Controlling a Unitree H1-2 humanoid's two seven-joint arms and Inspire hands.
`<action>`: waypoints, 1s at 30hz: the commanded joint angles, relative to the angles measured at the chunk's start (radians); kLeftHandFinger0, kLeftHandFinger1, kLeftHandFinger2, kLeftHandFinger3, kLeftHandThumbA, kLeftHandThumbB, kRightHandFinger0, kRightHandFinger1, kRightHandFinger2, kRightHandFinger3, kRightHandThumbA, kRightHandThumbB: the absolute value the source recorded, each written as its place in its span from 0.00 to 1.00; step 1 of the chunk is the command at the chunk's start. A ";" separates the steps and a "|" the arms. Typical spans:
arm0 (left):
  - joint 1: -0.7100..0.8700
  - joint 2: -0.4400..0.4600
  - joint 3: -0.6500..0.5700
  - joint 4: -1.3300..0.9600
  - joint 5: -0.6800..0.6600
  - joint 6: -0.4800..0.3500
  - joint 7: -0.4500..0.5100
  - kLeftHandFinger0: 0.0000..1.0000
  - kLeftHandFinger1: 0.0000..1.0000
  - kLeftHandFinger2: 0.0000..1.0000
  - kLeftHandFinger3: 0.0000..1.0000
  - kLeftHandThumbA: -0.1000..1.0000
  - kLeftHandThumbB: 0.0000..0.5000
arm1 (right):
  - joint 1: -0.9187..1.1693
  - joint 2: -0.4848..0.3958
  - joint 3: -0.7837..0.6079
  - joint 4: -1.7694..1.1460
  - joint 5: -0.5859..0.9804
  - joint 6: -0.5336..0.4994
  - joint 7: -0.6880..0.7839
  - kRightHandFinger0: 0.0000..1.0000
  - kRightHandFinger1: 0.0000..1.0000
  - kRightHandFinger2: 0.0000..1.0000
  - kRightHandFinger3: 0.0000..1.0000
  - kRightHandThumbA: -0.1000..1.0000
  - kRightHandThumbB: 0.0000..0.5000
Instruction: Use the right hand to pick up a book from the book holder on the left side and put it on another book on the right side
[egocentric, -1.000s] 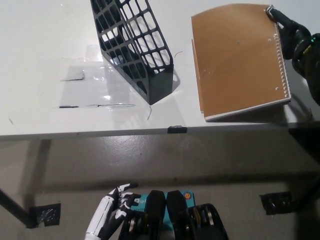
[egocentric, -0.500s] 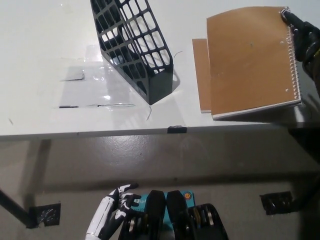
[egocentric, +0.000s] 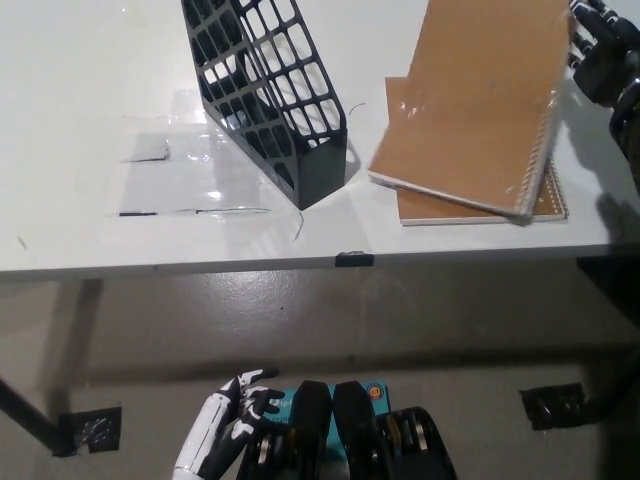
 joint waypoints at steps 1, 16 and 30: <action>-0.004 0.005 -0.006 -0.016 0.013 -0.036 0.001 0.53 0.57 0.63 0.76 0.91 0.23 | -0.049 -0.029 -0.007 -0.032 -0.011 -0.079 0.088 1.00 1.00 1.00 1.00 0.48 0.62; -0.017 0.008 -0.008 -0.026 0.028 -0.039 0.008 0.50 0.56 0.63 0.77 0.91 0.21 | -0.025 -0.059 0.069 -0.134 -0.105 -0.175 0.130 1.00 1.00 1.00 1.00 0.77 0.69; -0.090 0.026 0.052 -0.083 -0.064 0.000 -0.003 0.98 1.00 1.00 1.00 1.00 0.39 | 0.705 0.066 0.186 -1.953 -0.052 0.019 0.063 1.00 1.00 1.00 1.00 0.73 0.66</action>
